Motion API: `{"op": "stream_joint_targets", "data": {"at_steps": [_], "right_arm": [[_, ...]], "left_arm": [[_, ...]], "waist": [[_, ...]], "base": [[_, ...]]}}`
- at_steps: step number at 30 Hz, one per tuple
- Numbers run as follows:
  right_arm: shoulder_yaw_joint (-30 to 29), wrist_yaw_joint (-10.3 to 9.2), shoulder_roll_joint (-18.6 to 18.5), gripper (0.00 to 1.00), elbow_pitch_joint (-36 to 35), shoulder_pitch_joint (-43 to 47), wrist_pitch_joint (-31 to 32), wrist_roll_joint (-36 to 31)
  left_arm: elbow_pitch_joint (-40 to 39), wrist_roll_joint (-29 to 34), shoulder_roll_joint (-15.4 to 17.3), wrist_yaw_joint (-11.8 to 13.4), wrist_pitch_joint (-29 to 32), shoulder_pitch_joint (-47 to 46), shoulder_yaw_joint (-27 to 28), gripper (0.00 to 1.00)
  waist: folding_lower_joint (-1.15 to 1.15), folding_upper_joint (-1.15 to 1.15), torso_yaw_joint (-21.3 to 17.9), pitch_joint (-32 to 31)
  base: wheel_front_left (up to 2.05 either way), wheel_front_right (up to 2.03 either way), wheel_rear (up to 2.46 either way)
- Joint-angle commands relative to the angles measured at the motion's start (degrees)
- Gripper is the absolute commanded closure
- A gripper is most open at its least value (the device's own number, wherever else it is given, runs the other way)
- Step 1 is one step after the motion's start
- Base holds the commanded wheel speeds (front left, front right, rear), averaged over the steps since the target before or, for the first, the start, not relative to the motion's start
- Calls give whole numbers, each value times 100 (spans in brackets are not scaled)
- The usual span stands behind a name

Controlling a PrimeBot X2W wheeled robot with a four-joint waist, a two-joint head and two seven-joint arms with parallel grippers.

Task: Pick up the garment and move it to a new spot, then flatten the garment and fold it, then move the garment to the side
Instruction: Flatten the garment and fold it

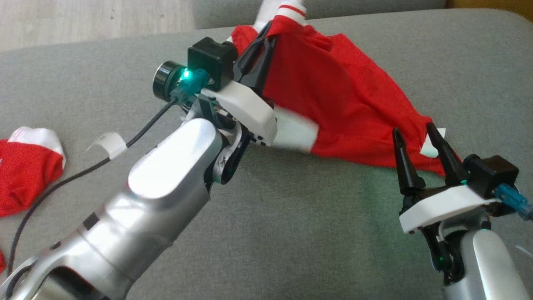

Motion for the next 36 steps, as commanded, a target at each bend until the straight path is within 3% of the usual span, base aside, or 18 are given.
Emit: {"op": "stream_joint_targets", "data": {"at_steps": [1, 6, 12, 15, 22, 23, 24, 27, 32, 36], "right_arm": [[104, 44, 24, 0, -209, -73, 21, 28], [130, 44, 24, 0, -229, -45, 33, 55], [178, 44, 24, 0, -288, -92, 28, 72], [228, 44, 24, 0, -305, -143, 18, 72], [537, 44, 24, 0, -211, -379, -73, 182], [572, 44, 24, 0, -181, -411, -97, 199], [597, 44, 25, 0, -152, -439, -123, 217], [600, 44, 25, 0, -78, -493, -194, 232], [438, 44, 25, 0, -25, -500, -213, 149], [326, 44, 25, 0, -58, -485, -173, 77]], "left_arm": [[-269, 73, 208, 75, 34, -203, 185, 100], [-926, 90, 475, 435, 408, 13, 147, 100], [-895, 125, 769, 675, 524, 81, 243, 100], [-586, 229, 824, 593, 310, -137, 318, 100], [723, 667, 801, 99, -772, -904, 370, 100], [934, 658, 787, 1, -803, -931, 346, 57], [1119, 631, 764, -154, -811, -948, 301, 0], [1611, 513, 681, -476, -933, -931, 271, 0], [2147, 152, 387, -650, -1244, -626, 476, 0], [2139, -104, 234, -786, -1426, -321, 739, 0]], "waist": [[0, 0, 32, -38], [0, 0, 54, -95], [0, 0, -28, 53], [0, 0, -127, 185], [0, 0, -628, 577], [0, 0, -682, 611], [0, 0, -725, 640], [0, 0, -767, 685], [0, 0, -612, 611], [0, 0, -434, 520]], "base": [[0, 0, 0], [0, 0, 0], [0, 0, 0], [0, 0, 0], [0, 0, 0], [0, 0, 0], [0, 0, 0], [0, 0, 0], [0, 0, 0], [0, 0, 0]]}}
